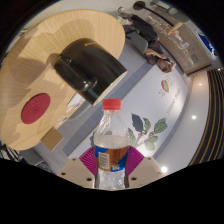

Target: Pour water

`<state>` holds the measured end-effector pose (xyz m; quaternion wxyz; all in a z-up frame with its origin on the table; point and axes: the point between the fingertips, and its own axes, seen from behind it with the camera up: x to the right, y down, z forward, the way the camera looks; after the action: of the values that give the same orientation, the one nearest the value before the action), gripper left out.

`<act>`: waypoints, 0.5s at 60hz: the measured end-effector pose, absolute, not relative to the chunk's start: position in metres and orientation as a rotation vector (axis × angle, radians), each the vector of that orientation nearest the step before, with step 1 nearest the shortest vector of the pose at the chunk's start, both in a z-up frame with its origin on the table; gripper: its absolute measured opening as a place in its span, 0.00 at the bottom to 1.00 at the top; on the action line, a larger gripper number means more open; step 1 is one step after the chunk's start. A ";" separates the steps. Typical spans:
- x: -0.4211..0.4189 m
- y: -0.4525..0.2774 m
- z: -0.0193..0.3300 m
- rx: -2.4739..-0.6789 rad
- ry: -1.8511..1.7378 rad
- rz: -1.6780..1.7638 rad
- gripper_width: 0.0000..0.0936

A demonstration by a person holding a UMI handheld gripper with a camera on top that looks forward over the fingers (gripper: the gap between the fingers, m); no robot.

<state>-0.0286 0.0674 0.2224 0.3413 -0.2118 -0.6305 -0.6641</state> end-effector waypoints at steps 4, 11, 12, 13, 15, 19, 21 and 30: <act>-0.031 0.067 0.219 -0.510 -1.696 -1.750 0.35; -0.033 0.065 0.215 -0.482 -1.722 -1.752 0.35; -0.034 0.068 0.215 -0.484 -1.718 -1.749 0.35; -0.035 0.069 0.215 -0.486 -1.713 -1.744 0.35; -0.035 0.070 0.216 -0.497 -1.704 -1.731 0.35; -0.037 0.071 0.225 -0.533 -1.654 -1.697 0.35; -0.038 0.069 0.230 -0.571 -1.601 -1.658 0.35; -0.005 0.076 0.268 -0.997 -1.015 -1.195 0.39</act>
<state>-0.0046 0.0758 0.2684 0.5985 -0.4298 -0.4378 -0.5151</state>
